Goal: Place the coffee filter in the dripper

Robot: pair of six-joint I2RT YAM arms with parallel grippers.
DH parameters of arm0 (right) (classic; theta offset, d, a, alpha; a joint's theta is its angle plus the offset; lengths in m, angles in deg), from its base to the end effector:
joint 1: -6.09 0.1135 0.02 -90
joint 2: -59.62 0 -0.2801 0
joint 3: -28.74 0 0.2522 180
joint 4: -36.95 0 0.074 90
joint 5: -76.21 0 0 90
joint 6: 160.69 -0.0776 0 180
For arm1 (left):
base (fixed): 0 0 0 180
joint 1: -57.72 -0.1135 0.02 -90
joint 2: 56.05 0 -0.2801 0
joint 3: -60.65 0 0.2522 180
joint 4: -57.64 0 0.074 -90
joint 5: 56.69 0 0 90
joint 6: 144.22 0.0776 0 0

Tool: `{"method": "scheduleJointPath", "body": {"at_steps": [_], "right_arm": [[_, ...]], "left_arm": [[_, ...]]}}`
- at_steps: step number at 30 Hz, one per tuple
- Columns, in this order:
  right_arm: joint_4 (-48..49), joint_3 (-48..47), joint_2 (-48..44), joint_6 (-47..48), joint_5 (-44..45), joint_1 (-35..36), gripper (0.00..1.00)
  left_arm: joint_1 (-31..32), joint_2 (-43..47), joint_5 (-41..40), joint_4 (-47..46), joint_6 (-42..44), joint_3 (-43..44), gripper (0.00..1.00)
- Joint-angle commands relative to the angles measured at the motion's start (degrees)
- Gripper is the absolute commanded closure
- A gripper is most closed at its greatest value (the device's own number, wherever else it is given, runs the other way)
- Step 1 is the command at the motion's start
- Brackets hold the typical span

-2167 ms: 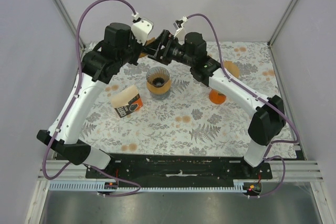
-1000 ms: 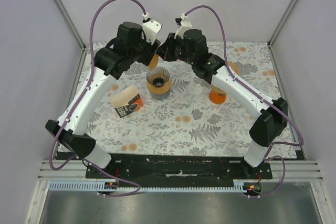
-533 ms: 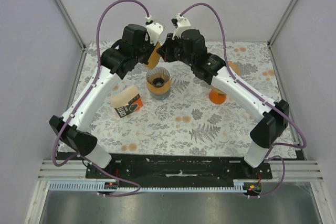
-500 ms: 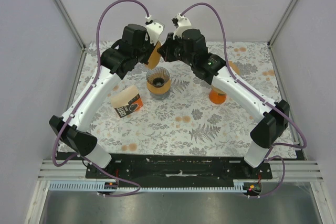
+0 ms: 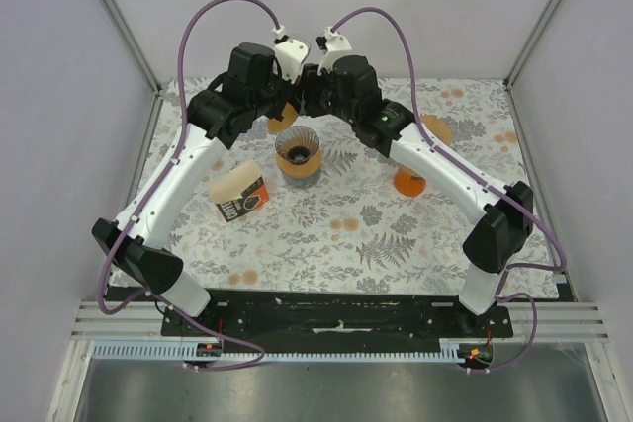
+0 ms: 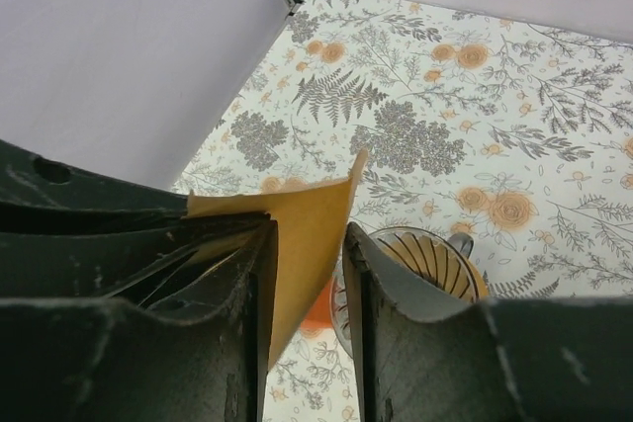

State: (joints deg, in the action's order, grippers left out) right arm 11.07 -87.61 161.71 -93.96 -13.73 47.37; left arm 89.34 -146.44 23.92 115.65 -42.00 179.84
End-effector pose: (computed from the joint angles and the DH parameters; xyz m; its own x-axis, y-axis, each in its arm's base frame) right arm 0.3544 0.3111 0.4190 -0.3994 0.1751 -0.8999 -0.5456 0.7435 0.3868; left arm 0.3254 -0.1855 0.4416 -0.3223 0.4437 -0.8362 0.4750 0.8399 0.2626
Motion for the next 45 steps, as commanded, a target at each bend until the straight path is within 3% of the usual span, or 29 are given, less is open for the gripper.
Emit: {"method": "scheduleJointPath", "body": {"at_steps": [1, 5, 6, 10, 15, 20, 28, 37, 40, 43, 45], "right_arm": [[2.2, -1.9, 0.9, -0.6, 1.8, 0.0, 0.66], [1.4, 0.3, 0.4, -0.7, 2.8, -1.5, 0.98], [1.3, 0.8, -0.1, -0.7, 2.9, -2.1, 1.00], [-2.5, -0.7, -0.8, 1.7, 1.5, -2.9, 1.00], [-16.9, -6.7, 1.3, 6.1, -4.4, -3.4, 1.00], [-26.5, -9.9, 4.8, 7.5, -10.4, -4.1, 1.00], [-29.0, -16.0, 12.7, 7.4, -13.1, -5.9, 1.00], [-29.2, -14.5, 13.9, 8.5, -11.7, -6.8, 0.99], [-29.2, -14.2, 14.4, 8.5, -13.2, -7.2, 0.89], [-29.1, -14.9, 14.3, 8.6, -14.2, -7.3, 0.72], [-29.1, -15.5, 14.0, 8.7, -14.1, -7.3, 0.67]], "left_arm": [[0.2, 1.2, -0.8, -1.6, -2.5, 2.6, 0.98], [0.1, 1.5, -5.7, -2.8, 0.2, 2.3, 0.98], [0.1, 1.5, -7.3, -3.5, 0.9, 1.6, 0.98], [-0.1, 1.4, -8.4, -4.7, 1.9, -1.4, 0.98], [-0.2, 1.4, -6.1, -4.0, 1.5, -4.8, 0.98], [-4.0, 0.6, 0.8, -3.6, -0.1, -8.7, 0.98], [-7.2, -3.2, 9.1, -4.3, -2.1, -10.8, 0.98], [-8.3, -8.6, 13.3, -5.7, -2.4, -12.4, 0.98], [-8.2, -9.5, 14.1, -5.1, -2.1, -12.8, 0.98], [-8.3, -9.9, 15.9, -4.4, -2.1, -12.9, 0.98], [-8.2, -10.3, 16.1, -4.4, -2.0, -13.1, 0.98]]}}
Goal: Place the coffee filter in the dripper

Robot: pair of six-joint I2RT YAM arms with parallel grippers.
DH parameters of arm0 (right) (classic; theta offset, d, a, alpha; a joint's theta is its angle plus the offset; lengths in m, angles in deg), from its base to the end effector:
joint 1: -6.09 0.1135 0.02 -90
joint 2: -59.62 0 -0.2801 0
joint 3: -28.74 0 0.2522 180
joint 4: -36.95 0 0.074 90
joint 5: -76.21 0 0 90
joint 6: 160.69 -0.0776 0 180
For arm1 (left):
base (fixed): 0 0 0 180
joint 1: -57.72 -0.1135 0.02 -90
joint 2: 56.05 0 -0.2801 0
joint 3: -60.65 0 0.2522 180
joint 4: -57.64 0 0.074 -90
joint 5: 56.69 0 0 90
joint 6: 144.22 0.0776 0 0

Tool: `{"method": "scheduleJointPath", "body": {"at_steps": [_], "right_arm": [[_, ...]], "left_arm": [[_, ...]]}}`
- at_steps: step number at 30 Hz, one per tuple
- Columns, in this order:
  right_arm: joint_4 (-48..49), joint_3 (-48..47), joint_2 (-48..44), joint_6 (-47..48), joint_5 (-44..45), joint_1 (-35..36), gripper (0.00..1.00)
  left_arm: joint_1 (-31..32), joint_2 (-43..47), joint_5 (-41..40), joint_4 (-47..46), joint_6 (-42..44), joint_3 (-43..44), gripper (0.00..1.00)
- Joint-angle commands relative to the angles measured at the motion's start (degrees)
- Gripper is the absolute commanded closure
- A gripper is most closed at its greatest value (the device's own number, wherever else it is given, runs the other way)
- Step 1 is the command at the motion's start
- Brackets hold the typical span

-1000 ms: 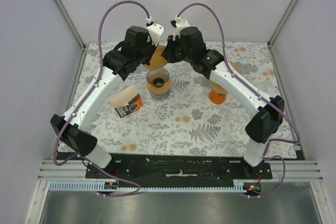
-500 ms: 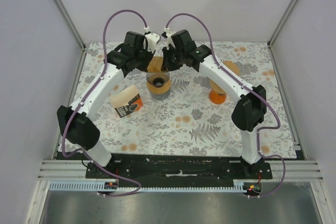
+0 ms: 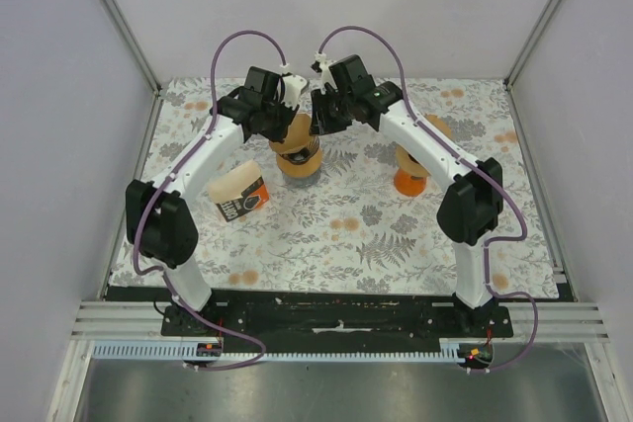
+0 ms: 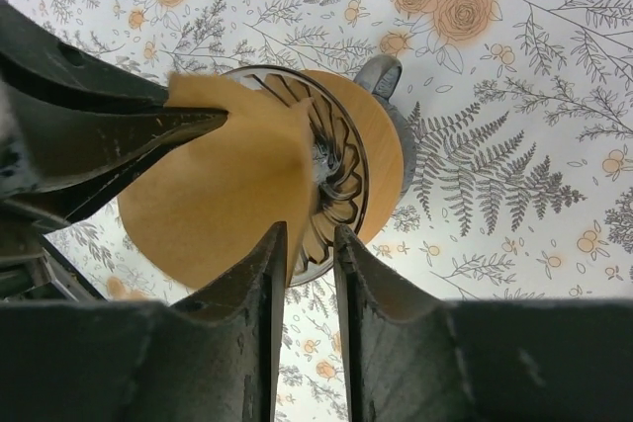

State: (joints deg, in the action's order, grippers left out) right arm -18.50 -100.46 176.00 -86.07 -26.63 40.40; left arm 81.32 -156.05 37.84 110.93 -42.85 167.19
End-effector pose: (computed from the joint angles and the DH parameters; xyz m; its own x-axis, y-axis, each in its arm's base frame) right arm 0.4037 0.2963 0.3190 -0.7210 -0.1789 -0.6695 -0.5117 0.7889 0.3403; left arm 0.3851 -0.1749 0.3078 -0.5659 0.4617 -0.6831 0.5715 0.8168 0.0787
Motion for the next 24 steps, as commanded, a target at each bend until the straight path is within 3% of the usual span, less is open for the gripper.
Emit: {"method": "scheduleJointPath", "body": {"at_steps": [1, 4, 10, 18, 24], "right_arm": [[0.5, -3.0, -0.4, 1.0, -1.0, -0.3, 0.66], [0.9, -3.5, -0.8, 1.9, 0.6, -0.3, 0.64], [0.9, -3.4, -2.0, 3.3, 2.1, -0.4, 0.56], [2.7, -3.5, -5.4, 4.7, 2.4, -0.3, 0.55], [4.3, -2.8, -5.5, 4.4, 0.8, 0.0, 0.58]], "left_arm": [[-0.2, -0.8, 2.7, 0.4, -1.1, -0.6, 0.97], [-0.3, -1.1, 4.3, 0.3, -0.7, -0.6, 0.87], [-0.2, -0.2, 5.0, 0.4, -0.3, 0.4, 0.54], [-0.5, 2.5, 3.9, 2.3, 0.9, 5.4, 0.13], [-2.0, 5.1, 4.1, 3.2, 1.0, 7.0, 0.10]]}}
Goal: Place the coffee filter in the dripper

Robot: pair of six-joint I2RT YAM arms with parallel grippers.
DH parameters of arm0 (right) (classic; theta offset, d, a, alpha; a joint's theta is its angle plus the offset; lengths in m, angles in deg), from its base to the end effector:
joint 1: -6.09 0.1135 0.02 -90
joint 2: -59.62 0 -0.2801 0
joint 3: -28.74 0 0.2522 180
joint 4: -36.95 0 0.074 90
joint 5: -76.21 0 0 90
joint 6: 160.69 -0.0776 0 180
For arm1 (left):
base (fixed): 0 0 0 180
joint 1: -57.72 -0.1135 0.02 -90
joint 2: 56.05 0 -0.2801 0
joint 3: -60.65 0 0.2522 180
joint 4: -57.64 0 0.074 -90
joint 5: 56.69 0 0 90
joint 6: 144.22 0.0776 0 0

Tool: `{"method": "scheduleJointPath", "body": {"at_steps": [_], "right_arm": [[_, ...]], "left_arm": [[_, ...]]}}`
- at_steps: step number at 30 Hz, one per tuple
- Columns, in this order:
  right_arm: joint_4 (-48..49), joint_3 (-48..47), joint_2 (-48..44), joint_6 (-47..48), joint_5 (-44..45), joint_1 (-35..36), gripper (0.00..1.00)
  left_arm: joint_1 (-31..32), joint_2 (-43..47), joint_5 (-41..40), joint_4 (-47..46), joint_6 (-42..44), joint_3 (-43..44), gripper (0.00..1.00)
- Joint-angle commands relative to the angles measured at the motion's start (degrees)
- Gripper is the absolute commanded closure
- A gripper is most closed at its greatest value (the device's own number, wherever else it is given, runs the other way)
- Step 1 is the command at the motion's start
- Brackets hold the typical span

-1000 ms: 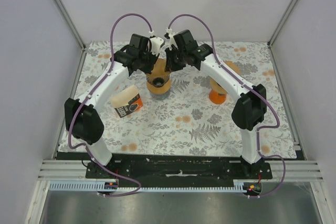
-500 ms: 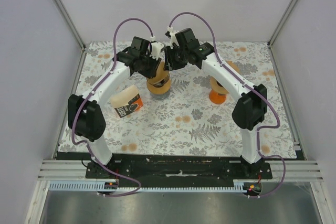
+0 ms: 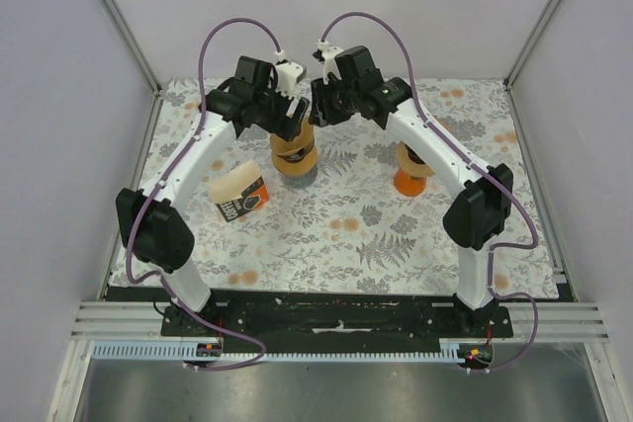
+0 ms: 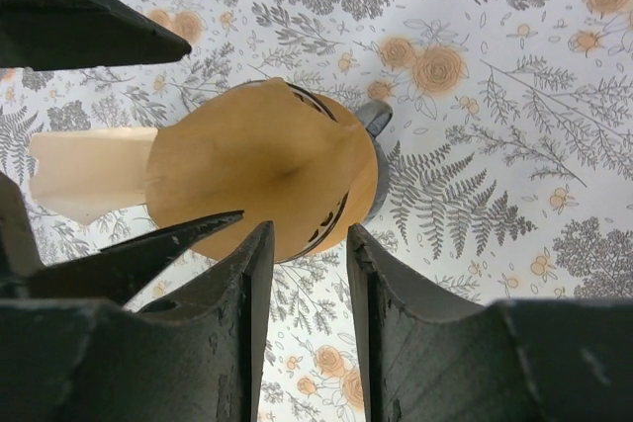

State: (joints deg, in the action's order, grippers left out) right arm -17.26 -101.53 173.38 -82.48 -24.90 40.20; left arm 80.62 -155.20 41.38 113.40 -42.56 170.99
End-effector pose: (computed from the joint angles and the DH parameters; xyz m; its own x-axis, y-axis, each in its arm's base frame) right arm 0.4002 0.2891 0.3497 -0.6339 -0.1872 -0.7505 -0.5588 0.7817 0.2770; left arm 0.3821 -0.1732 0.3331 -0.5366 0.4439 -0.7176 0.5982 0.7999 0.0475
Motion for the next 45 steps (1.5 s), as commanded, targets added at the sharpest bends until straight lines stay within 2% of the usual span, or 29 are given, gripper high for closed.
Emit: {"method": "scheduleJointPath", "body": {"at_steps": [1, 7, 10, 12, 17, 26, 31, 37, 41, 45], "right_arm": [[3.4, -2.1, -2.7, 0.7, -1.4, 0.3, 0.60], [3.3, -5.8, 0.9, 3.6, -3.6, 3.3, 0.87], [-0.1, -9.0, 4.6, 6.7, 1.0, 5.8, 1.00], [-2.5, -10.6, 7.2, 7.9, 4.9, 6.8, 1.00], [-5.2, -13.3, 13.1, 9.8, 9.9, 7.6, 1.00], [-7.6, -18.8, 21.6, 14.1, 8.7, 11.0, 1.00], [-7.9, -18.6, 22.6, 12.9, 8.4, 11.0, 1.00], [-8.9, -17.6, 24.0, 12.7, 7.5, 11.1, 1.00], [-9.3, -16.8, 24.5, 12.6, 7.9, 11.1, 1.00], [-9.4, -16.3, 24.8, 12.2, 7.7, 11.1, 1.00]], "left_arm": [[-1.7, 4.5, 0.9, 1.0, 0.5, 3.6, 0.09], [-10.4, 6.1, 7.6, -0.4, -6.0, 2.2, 0.08], [-14.2, 5.6, 12.1, -1.0, -9.4, 0.0, 0.08], [-15.4, 5.8, 15.2, -1.7, -11.0, -2.0, 0.08], [-15.4, 7.5, 16.2, -4.5, -14.4, -5.9, 0.08], [-15.4, 8.9, 22.9, -8.8, -21.4, -12.2, 0.12], [-15.5, 7.8, 22.8, -10.3, -22.5, -14.5, 0.27], [-15.4, 5.7, 24.5, -11.3, -24.4, -15.8, 0.36], [-15.4, 4.7, 24.3, -12.2, -24.7, -16.5, 0.49], [-15.4, 3.1, 22.8, -11.5, -24.0, -16.9, 0.50]]}}
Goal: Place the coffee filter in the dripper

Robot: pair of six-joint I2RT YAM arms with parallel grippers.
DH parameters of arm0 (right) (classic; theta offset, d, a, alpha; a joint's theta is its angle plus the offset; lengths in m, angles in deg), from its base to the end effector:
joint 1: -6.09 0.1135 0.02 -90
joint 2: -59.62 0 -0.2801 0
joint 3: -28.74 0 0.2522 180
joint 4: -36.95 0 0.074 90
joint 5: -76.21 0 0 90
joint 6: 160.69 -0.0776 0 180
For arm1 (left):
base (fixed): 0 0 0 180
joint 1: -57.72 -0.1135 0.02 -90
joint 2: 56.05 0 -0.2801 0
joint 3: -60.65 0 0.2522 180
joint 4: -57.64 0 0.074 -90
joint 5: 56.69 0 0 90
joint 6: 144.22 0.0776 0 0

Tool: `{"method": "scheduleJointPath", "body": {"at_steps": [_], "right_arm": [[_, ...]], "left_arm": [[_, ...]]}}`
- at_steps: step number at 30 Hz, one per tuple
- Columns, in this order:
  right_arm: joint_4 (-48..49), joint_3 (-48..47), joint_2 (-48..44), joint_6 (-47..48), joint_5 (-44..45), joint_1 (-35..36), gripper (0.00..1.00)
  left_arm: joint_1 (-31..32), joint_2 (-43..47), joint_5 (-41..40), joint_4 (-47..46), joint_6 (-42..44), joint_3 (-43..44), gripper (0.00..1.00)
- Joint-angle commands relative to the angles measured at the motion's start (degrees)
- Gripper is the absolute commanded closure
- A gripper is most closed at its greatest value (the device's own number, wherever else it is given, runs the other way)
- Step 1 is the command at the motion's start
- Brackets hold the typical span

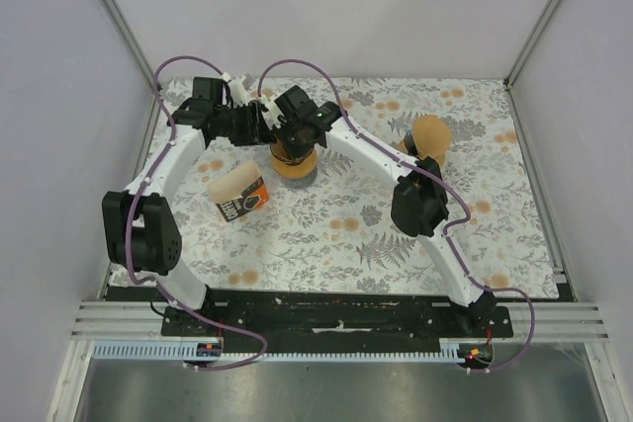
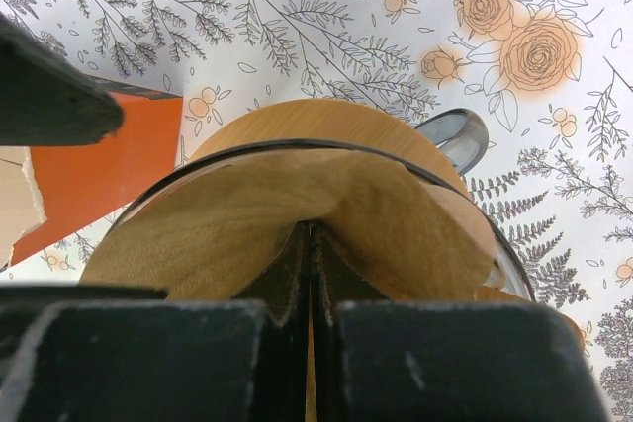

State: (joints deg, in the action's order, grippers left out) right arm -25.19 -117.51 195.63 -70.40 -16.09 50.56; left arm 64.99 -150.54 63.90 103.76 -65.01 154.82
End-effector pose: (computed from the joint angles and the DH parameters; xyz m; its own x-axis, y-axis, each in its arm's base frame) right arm 0.3997 0.3968 0.2336 -0.5579 -0.5548 -0.6172 -0.7205 0.6929 0.0285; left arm 0.3830 -0.0887 0.2893 -0.7916 -0.0615 -0.6079 0.3142 0.8124 -0.4913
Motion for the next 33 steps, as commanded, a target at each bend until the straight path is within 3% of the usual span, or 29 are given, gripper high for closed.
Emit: {"method": "scheduleJointPath", "body": {"at_steps": [1, 4, 11, 15, 25, 33], "right_arm": [[-1.5, -0.4, 2.8, 0.1, -1.3, 0.7, 1.00], [-1.6, -0.4, 2.1, -0.1, -2.2, 0.4, 1.00], [1.3, -2.3, -7.1, -1.6, -3.6, -1.0, 1.00], [7.0, 2.0, -13.6, -2.3, -4.0, -2.0, 1.00], [9.1, 6.2, -20.8, -2.0, -7.4, -3.0, 1.00], [9.1, 11.6, -25.3, -0.8, -6.6, -4.4, 1.00]], "left_arm": [[0.2, -1.8, 0.2, -1.7, -1.4, -0.6, 0.52], [0.2, -1.9, -1.2, -1.4, -0.8, -0.6, 0.64], [0.2, -1.1, -1.7, -2.0, -0.6, -1.6, 0.78], [0.2, -0.5, -2.1, -2.3, -0.4, -2.6, 0.78], [0.2, 1.2, -2.4, -2.7, 0.1, -2.5, 0.77], [0.2, 2.7, -2.4, -2.0, 0.7, 0.4, 0.56]]}}
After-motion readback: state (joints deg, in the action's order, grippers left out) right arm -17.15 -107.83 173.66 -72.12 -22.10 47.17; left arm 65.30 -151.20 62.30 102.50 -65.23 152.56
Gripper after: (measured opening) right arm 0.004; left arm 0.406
